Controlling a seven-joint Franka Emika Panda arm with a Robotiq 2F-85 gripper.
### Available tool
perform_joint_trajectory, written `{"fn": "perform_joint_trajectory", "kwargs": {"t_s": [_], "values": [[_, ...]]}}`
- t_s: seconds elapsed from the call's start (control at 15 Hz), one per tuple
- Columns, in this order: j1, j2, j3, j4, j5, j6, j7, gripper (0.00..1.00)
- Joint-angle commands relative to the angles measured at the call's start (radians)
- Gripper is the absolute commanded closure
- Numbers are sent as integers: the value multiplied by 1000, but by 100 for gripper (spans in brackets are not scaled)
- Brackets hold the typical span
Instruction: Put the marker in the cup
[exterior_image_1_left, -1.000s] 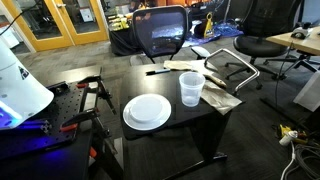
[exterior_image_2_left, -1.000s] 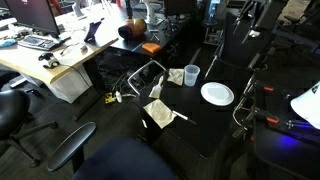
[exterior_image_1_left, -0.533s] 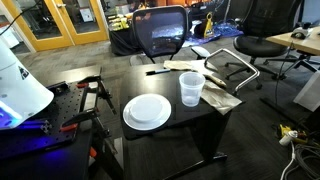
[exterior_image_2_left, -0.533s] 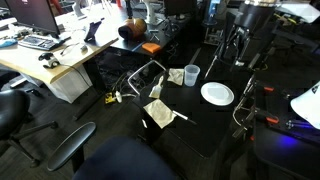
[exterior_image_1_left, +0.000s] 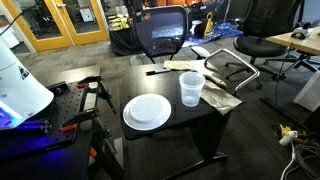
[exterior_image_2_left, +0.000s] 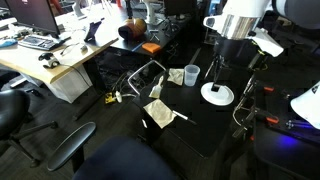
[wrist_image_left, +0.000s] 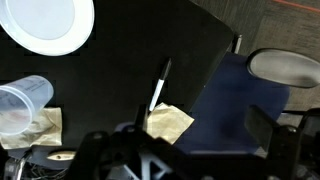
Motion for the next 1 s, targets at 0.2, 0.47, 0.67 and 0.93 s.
{"fn": "perform_joint_trajectory", "kwargs": {"t_s": [0.2, 0.47, 0.67, 0.93], "values": [[-15, 202, 0, 104, -199, 63, 271, 0], [4, 311, -26, 141, -240, 133, 325, 0], [11, 381, -42, 148, -216, 242, 290, 0], [29, 397, -66, 130, -196, 281, 277, 0]]}}
